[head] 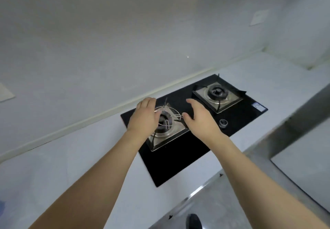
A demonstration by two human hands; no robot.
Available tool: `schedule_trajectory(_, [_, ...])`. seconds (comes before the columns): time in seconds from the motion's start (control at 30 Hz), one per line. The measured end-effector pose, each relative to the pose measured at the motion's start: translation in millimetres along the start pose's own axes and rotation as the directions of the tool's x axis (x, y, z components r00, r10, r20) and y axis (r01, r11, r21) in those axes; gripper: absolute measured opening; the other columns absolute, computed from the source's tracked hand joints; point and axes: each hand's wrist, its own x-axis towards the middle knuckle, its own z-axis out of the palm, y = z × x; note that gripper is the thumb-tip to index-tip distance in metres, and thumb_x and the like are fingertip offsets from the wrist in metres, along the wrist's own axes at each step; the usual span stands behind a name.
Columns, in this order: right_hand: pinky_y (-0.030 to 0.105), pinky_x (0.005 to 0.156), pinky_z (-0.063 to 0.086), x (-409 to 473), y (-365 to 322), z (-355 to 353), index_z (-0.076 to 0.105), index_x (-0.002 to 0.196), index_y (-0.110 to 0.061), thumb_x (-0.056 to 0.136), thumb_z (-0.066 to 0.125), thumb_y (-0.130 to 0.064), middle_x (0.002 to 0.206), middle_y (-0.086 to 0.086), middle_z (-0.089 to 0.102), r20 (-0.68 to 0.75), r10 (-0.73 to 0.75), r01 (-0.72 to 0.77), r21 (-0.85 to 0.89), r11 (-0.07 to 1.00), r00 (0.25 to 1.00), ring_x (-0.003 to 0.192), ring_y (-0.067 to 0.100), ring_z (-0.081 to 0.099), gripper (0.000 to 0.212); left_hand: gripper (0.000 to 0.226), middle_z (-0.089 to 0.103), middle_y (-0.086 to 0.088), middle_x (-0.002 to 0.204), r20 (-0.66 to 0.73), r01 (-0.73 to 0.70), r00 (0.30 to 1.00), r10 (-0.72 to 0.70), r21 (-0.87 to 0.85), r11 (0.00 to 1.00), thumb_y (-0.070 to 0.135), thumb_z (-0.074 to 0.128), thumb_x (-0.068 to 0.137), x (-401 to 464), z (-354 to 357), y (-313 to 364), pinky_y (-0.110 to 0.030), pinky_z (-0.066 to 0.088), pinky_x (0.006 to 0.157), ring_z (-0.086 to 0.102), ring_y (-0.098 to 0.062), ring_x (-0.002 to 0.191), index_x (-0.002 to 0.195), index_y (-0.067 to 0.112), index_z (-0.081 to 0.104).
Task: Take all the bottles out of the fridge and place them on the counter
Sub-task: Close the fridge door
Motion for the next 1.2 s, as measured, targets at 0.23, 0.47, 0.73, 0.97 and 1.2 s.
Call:
schedule_trajectory(0.23, [0.036,0.102,0.043,-51.0,56.6,-65.7,0.035,0.146,-0.020,0.096,0.052,-0.027,0.145,-0.003,0.044,-0.167,0.156,-0.161,-0.017,0.987,0.973,0.121,0.019,0.051,0.053,0.053,0.034,-0.008,0.152,0.102,-0.203,0.973,0.206,-0.040,0.978,0.033,0.046,0.100,10.5,42.0,95.5,-0.039,0.033,0.113,0.030,-0.026,0.140,0.146,0.009,0.035])
schedule_trajectory(0.47, [0.021,0.102,0.028,-101.9,121.0,-147.2,0.034,0.147,-0.017,0.098,0.050,-0.024,0.149,-0.001,0.040,-0.284,0.192,-0.216,-0.056,0.975,0.939,0.134,0.016,0.039,0.052,0.053,0.036,-0.006,0.150,0.083,-0.343,0.934,0.347,-0.064,0.937,0.035,0.047,0.100,5.2,67.2,210.9,-0.038,0.037,0.108,0.031,-0.025,0.139,0.145,0.011,0.036])
schedule_trajectory(0.73, [0.023,0.109,0.025,-178.5,209.6,-255.4,0.030,0.149,-0.017,0.098,0.049,-0.023,0.153,0.001,0.035,-0.357,0.252,-0.283,-0.036,0.958,0.899,0.139,0.015,0.032,0.054,0.048,0.042,-0.008,0.143,0.087,-0.476,0.871,0.484,-0.100,0.874,0.030,0.050,0.099,-22.3,102.2,360.4,-0.036,0.039,0.104,0.039,-0.026,0.132,0.140,0.008,0.041])
schedule_trajectory(0.97, [0.029,0.103,0.034,-224.5,265.2,-318.6,0.032,0.147,-0.016,0.096,0.050,-0.023,0.149,0.003,0.039,-0.395,0.288,-0.334,-0.052,0.941,0.873,0.128,0.021,0.044,0.054,0.045,0.044,-0.008,0.141,0.101,-0.524,0.839,0.535,-0.116,0.844,0.030,0.050,0.098,-41.5,136.1,453.7,-0.037,0.040,0.102,0.042,-0.028,0.129,0.136,0.006,0.044])
schedule_trajectory(1.2, [0.024,0.110,0.023,-244.5,298.1,-360.0,0.029,0.149,-0.015,0.098,0.049,-0.023,0.153,0.003,0.034,-0.422,0.346,-0.398,-0.037,0.917,0.838,0.140,0.017,0.029,0.056,0.046,0.045,-0.013,0.140,0.096,-0.584,0.794,0.600,-0.156,0.797,0.028,0.051,0.098,-35.4,151.3,517.6,-0.040,0.039,0.104,0.043,-0.030,0.127,0.137,0.004,0.044])
